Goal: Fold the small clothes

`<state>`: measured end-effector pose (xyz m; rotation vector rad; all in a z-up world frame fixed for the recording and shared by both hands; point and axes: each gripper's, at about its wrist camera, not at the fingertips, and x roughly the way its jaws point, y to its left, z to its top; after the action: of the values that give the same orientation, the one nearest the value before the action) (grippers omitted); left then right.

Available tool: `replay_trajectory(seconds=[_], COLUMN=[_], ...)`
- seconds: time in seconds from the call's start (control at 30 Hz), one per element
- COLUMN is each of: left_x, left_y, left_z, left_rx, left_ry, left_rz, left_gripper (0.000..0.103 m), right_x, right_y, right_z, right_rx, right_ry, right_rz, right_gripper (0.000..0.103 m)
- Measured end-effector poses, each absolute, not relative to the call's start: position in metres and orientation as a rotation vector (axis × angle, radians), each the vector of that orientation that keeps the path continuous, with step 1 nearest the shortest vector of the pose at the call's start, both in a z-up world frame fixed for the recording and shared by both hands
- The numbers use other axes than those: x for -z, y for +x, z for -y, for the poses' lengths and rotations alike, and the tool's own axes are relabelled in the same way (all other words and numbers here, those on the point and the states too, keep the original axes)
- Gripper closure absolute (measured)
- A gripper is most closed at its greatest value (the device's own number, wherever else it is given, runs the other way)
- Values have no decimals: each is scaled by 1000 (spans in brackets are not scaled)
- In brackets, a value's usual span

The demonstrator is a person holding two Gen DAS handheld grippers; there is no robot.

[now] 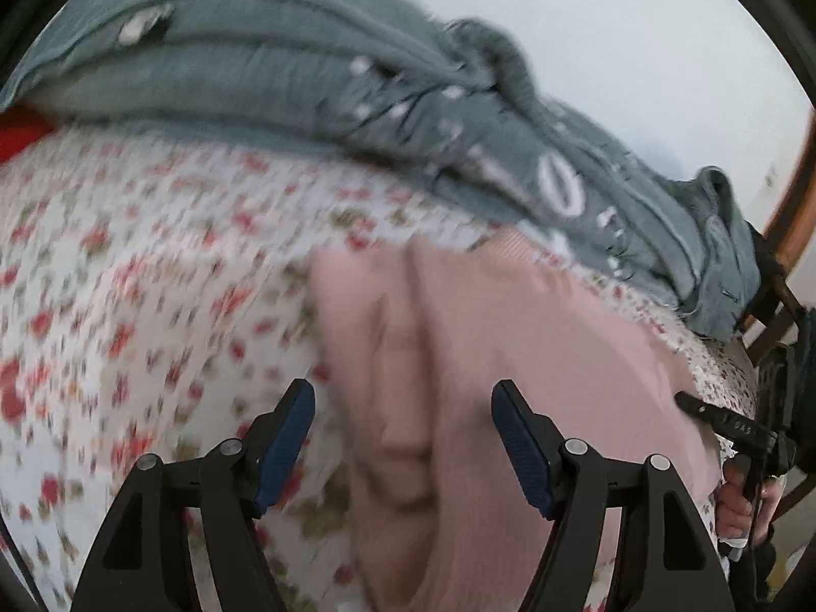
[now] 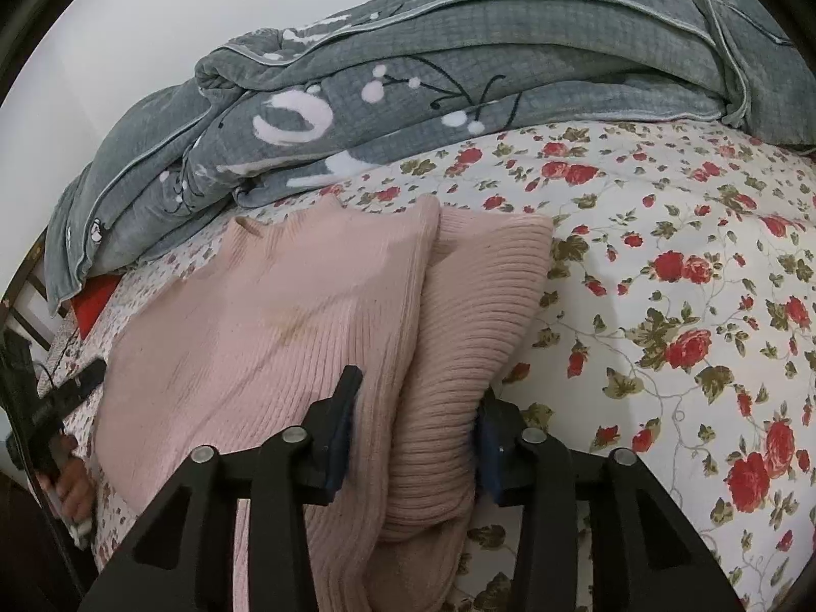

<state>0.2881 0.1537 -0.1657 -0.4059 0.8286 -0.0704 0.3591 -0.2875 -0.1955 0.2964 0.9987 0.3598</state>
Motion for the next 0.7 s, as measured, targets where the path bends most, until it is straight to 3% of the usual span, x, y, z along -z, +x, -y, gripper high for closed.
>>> replay_trajectory(seconds=[0.17, 0.33, 0.4, 0.43, 0.47, 0.5, 0.7], left_x=[176, 181, 183, 184, 182, 179, 157], left_y=[306, 321, 324, 324, 323, 322, 303], left_z=[-149, -153, -155, -155, -155, -154, -143], left_rx=[117, 102, 92, 90, 105, 112, 112], left_ry=[-410, -483, -519, -535, -547, -543, -523], left_rz=[-903, -902, -897, -896, -885, -875, -855], left_gripper=[20, 23, 60, 66, 80, 82, 83], right_x=[196, 198, 199, 198, 197, 194, 170], right_y=[359, 367, 371, 371, 370, 368, 346], right_z=[285, 280, 279, 280, 280, 283, 289], right_rx=[-361, -346, -348, -347, -358, -362, -371], right_ry=[290, 273, 285, 290, 293, 301, 309], right_rz=[-1003, -1020, -1027, -1023, -1013, -993, -926], right_gripper=[55, 54, 52, 56, 69, 77, 82])
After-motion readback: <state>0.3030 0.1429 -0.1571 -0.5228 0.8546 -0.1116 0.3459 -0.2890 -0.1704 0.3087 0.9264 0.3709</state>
